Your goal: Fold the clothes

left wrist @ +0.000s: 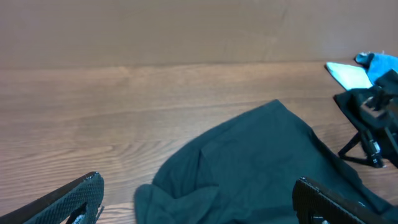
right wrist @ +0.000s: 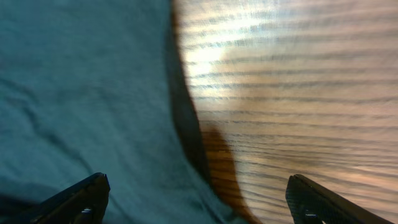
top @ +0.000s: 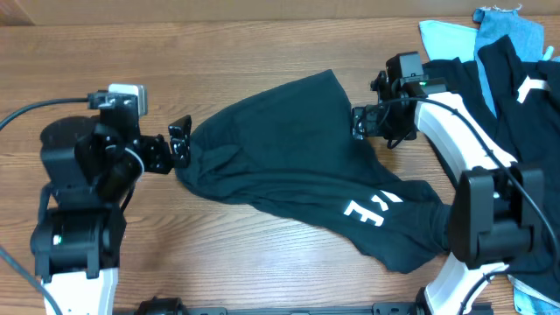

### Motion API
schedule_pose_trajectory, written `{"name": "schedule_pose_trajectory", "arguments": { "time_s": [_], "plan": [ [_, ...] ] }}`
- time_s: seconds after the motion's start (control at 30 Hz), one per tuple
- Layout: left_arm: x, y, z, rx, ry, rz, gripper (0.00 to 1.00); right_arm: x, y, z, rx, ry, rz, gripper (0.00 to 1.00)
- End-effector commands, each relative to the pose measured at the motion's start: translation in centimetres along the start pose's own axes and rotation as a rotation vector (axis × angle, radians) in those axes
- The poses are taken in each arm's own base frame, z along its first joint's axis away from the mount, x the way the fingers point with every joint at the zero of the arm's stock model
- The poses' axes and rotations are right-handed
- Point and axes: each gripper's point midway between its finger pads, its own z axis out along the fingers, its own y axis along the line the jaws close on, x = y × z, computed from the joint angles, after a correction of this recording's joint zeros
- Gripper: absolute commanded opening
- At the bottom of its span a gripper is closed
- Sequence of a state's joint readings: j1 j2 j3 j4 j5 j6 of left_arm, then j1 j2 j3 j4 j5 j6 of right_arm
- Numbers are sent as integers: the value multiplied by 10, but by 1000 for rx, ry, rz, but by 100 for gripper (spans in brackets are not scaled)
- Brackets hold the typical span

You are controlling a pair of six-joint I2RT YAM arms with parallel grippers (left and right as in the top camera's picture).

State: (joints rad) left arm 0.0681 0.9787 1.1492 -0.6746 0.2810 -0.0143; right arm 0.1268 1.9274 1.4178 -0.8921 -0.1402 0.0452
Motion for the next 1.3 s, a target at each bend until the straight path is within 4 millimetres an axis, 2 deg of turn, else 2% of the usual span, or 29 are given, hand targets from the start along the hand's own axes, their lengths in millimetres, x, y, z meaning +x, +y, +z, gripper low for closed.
{"name": "schedule_pose_trajectory", "arguments": {
  "time_s": [0.0,0.03,0.07,0.17,0.27,0.37,0.43,0.57,0.7,0.73,0.77,0.8,0.87,0.9,0.97,1.03,1.13,1.2,1.27],
  "plan": [
    [7,-5,29,65,73,-33,100,-3,1,-6,6,-18,47,100],
    [13,-6,39,73,105,-36,100,-7,2,-15,5,-43,49,100],
    [25,-9,58,90,162,-40,100,-12,5,-33,1,-85,45,100],
    [61,-25,102,145,304,-11,100,-14,8,-73,13,-143,38,100],
    [105,-44,141,161,446,88,100,-8,5,-118,46,-217,40,100],
    [147,-52,169,129,565,186,100,4,1,-152,44,-260,54,100],
    [179,-47,187,87,657,209,100,15,-3,-172,47,-280,68,100],
    [222,-20,202,-45,784,209,100,26,-17,-191,58,-304,132,100],
    [245,-6,206,-99,854,230,100,31,-28,-193,59,-291,180,100],
    [251,-5,207,-101,868,230,99,31,-27,-193,50,-289,179,100],
    [256,-4,208,-104,882,231,93,32,-27,-193,51,-288,179,100],
    [260,-2,209,-110,893,234,77,32,-27,-193,51,-287,179,100],
    [262,2,209,-135,902,242,9,32,-27,-193,51,-287,179,100],
    [258,9,207,-186,895,230,4,32,-27,-193,51,-287,179,100],
    [245,20,201,-269,882,212,4,31,-27,-193,51,-288,179,100],
    [227,43,187,-399,870,158,4,31,-27,-193,51,-287,179,100],
    [209,95,152,-602,864,7,4,32,-27,-193,51,-287,179,100],
    [208,136,124,-713,869,-164,4,32,-27,-192,51,-284,179,100],
    [213,168,102,-767,876,-307,4,34,-27,-191,52,-275,181,100]
  ]
}}
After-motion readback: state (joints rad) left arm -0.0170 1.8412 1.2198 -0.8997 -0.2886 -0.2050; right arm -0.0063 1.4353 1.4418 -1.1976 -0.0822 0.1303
